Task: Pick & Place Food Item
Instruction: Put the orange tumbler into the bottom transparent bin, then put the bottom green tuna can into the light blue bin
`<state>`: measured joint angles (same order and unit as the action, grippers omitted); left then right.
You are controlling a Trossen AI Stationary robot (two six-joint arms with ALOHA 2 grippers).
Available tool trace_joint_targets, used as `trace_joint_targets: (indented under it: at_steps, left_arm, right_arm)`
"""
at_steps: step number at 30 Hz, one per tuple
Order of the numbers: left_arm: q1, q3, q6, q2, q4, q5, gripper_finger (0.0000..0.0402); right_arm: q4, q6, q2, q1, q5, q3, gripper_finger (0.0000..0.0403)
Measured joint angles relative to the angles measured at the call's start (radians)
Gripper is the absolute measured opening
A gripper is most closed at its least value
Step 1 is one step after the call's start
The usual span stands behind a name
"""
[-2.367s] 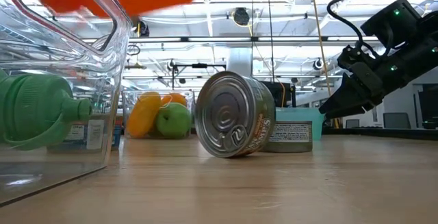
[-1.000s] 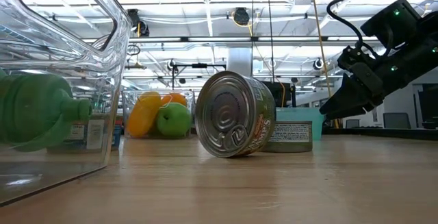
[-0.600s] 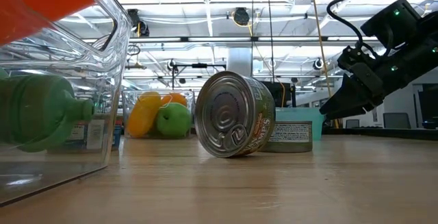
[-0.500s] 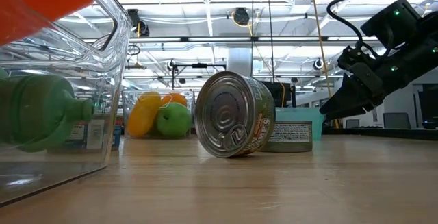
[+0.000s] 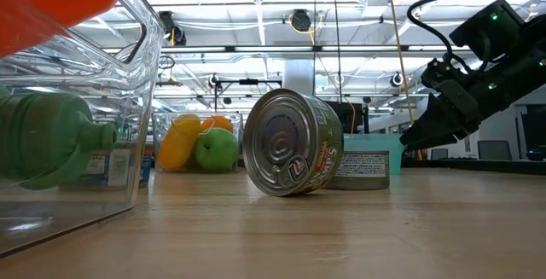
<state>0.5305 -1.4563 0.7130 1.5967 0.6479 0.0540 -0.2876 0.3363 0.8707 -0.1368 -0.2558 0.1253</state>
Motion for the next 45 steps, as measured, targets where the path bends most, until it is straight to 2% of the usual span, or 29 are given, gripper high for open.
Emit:
trace_joint_targets:
  at_steps: [4, 17, 26, 29, 34, 37, 41, 43, 45]
  left_arm:
    - [0.012, -0.001, -0.011, 0.027, -0.067, 0.055, 0.039]
    - [0.017, 0.001, 0.086, 0.158, -0.03, 0.276, 0.039]
    - [-0.034, 0.0, 0.007, 0.136, -0.029, 0.281, 0.039]
    - [-0.036, 0.0, -0.049, 0.088, -0.024, 0.173, 0.039]
    - [0.027, 0.005, -0.145, -0.01, 0.023, -0.193, 0.039]
    - [0.051, 0.061, -0.189, -0.078, -0.024, -0.334, 0.039]
    - [0.059, 0.255, -0.274, -0.18, -0.267, -0.358, 0.039]
    - [0.04, 0.379, -0.311, -0.229, -0.429, -0.299, 0.039]
    - [0.009, 0.498, -0.339, -0.271, -0.587, -0.24, 0.039]
  right_arm:
    - [0.003, 0.0, 0.0, 0.0, 0.0, 0.0, 0.0393]
    - [0.014, -0.004, 0.0, 0.0, 0.0, 0.0, 0.0393]
    - [0.016, -0.002, 0.0, 0.0, 0.0, 0.0, 0.0393]
    - [0.013, 0.009, 0.0, 0.001, 0.013, 0.0, 0.0393]
    - [-0.021, 0.021, 0.0, 0.001, 0.118, 0.0, 0.0393]
    - [-0.077, 0.02, 0.0, 0.001, 0.221, 0.0, 0.0393]
    - [-0.19, 0.021, 0.0, 0.025, 0.446, 0.0, 0.0393]
    - [-0.277, 0.038, 0.0, 0.069, 0.508, 0.0, 0.0393]
    - [-0.377, 0.045, 0.0, 0.13, 0.519, 0.0, 0.0393]
